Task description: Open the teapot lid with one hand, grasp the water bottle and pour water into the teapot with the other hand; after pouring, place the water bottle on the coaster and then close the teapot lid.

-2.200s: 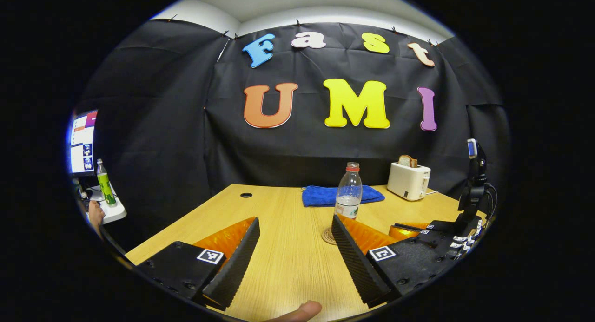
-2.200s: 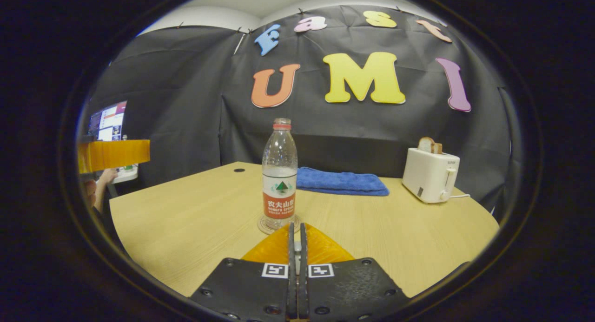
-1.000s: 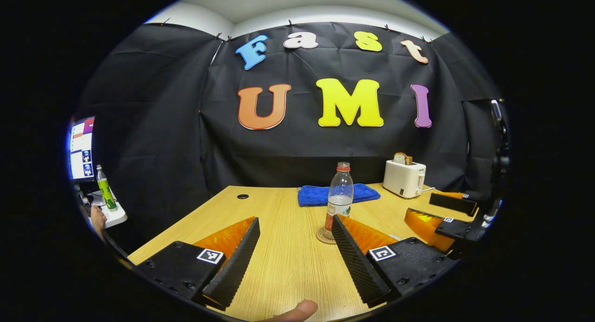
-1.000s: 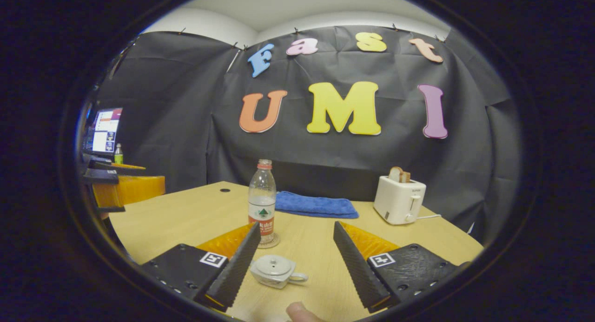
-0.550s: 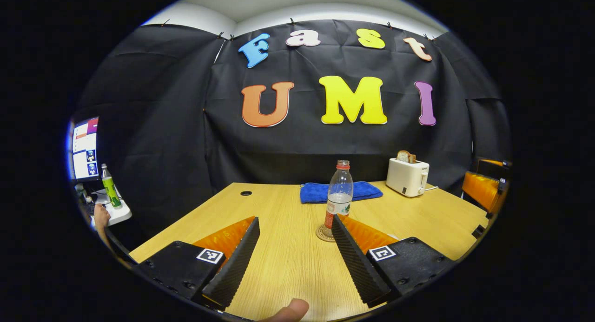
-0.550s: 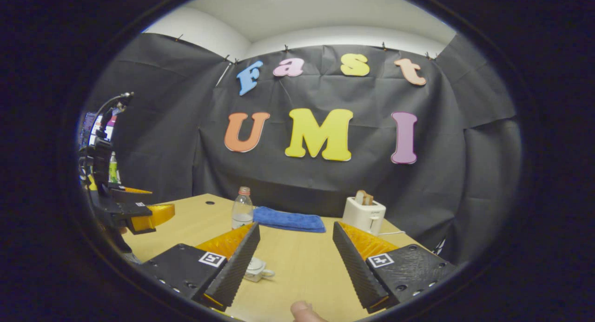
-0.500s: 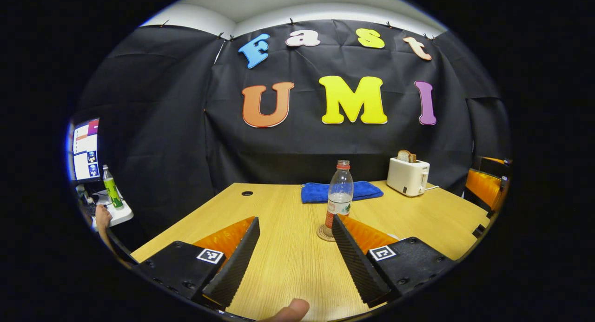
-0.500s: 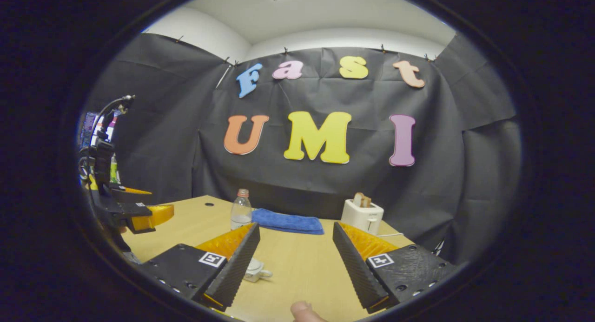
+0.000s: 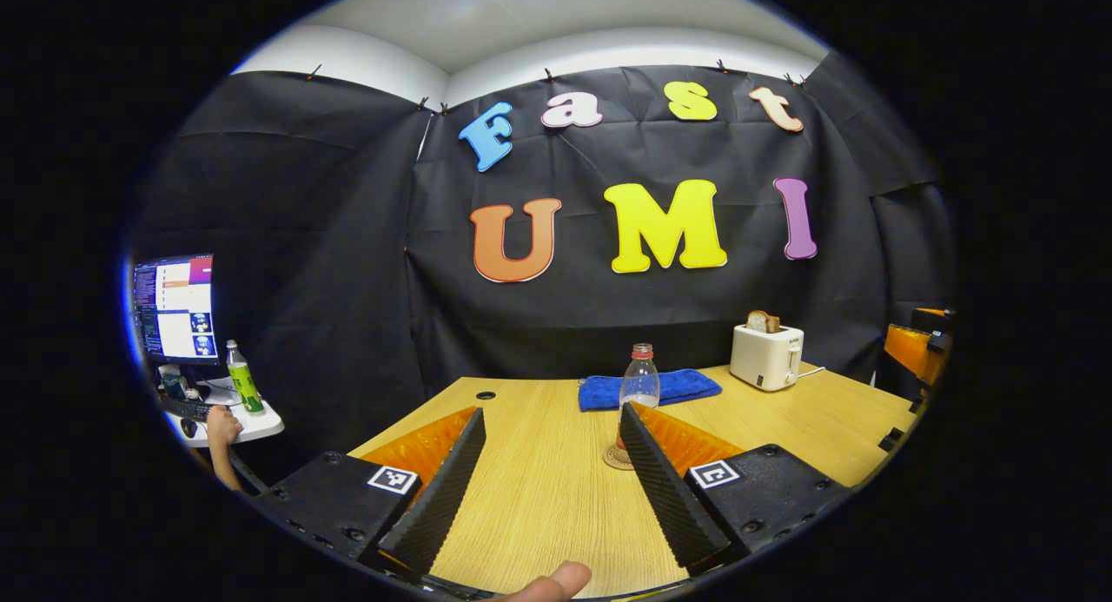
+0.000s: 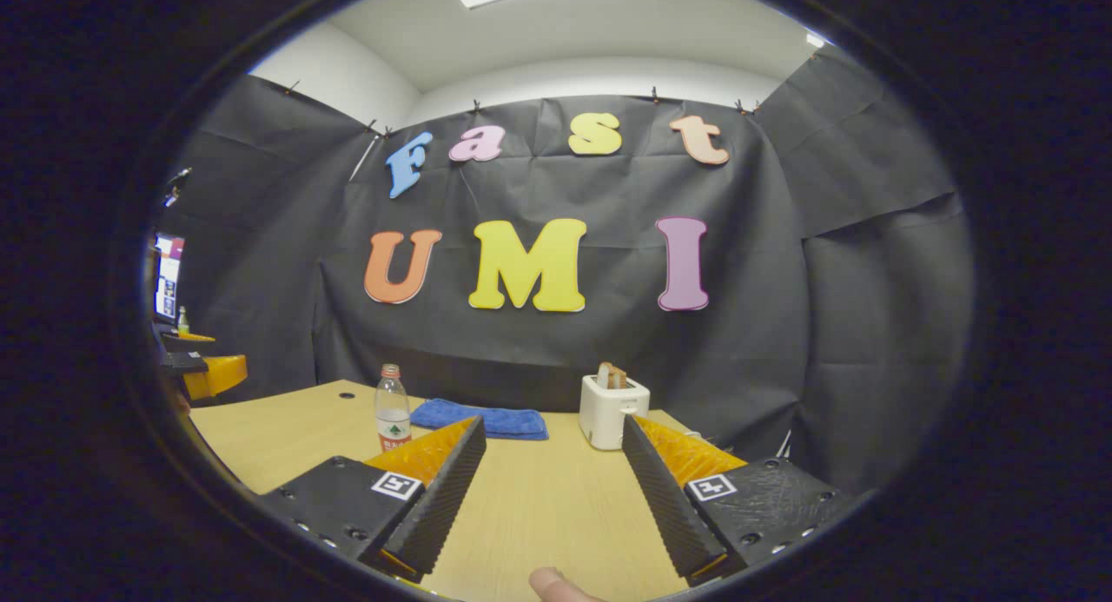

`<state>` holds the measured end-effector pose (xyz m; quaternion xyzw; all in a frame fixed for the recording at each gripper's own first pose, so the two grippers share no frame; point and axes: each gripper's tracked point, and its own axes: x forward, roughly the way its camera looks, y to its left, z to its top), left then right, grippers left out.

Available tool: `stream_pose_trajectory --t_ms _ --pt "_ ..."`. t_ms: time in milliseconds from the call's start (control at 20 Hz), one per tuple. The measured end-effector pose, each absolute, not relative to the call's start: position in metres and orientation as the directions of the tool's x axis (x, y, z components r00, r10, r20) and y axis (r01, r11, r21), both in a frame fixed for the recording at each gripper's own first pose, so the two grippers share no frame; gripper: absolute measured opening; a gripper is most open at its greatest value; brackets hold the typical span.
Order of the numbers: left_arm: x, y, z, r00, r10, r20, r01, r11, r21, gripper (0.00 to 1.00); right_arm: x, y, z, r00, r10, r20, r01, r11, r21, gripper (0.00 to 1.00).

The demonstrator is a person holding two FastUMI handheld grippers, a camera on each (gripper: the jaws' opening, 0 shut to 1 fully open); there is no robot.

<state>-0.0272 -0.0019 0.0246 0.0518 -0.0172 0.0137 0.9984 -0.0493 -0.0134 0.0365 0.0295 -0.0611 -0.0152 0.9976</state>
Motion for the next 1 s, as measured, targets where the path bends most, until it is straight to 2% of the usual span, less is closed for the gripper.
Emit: stream_pose_trajectory --t_ms 200,1000 --pt "-0.025 0.002 0.020 0.999 0.037 0.021 -0.039 0.993 0.110 0.98 -0.044 -0.013 0.030 0.995 -0.037 0.092 0.033 0.998 0.046 0.97" --pt "-0.020 0.001 0.014 0.999 0.041 0.012 -0.042 0.992 0.121 0.98 -0.037 -0.014 0.021 0.997 -0.037 0.068 0.036 0.999 0.021 0.95"
